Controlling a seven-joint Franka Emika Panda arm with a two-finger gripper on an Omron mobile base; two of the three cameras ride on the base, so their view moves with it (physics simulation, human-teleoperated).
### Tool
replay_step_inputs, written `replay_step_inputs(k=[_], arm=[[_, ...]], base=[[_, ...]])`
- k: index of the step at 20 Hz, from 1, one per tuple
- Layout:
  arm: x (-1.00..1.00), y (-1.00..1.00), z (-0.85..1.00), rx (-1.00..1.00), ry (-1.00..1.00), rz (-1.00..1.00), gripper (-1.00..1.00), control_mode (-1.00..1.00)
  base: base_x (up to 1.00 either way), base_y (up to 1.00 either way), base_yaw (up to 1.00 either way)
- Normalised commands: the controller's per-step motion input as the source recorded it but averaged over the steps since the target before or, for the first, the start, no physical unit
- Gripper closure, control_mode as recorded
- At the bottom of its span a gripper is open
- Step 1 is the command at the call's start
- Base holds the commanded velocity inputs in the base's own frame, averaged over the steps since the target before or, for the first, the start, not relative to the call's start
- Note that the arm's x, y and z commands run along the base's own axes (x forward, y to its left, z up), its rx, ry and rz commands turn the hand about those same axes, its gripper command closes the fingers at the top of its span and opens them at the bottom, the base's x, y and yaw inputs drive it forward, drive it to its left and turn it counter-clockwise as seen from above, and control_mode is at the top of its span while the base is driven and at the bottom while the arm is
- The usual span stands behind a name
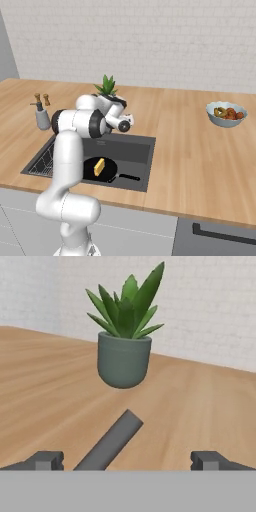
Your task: Pick the pan and sponge and place them into the sink. Then turn on the water.
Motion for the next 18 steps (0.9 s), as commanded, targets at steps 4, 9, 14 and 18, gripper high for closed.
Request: replay_step_inputs(k=[4, 9, 14, 18], arm=[[0.00, -1.00, 0.00, 0.00, 0.00, 0.00, -1.00, -1.00], [-0.05, -0.93, 0.03, 0.00, 0.00, 0.00, -1.00, -1.00], [-0.67, -0.23, 0.53, 0.00, -0.06, 0.08, -1.00, -1.00], [-0.95, -0.18, 0.69, 0.00, -0.12, 0.11, -1.00, -1.00]], base=[[0.00, 0.00, 0.00], [0.00, 0.00, 0.00], [0.00, 0.00, 0.00], [0.00, 0.00, 0.00]])
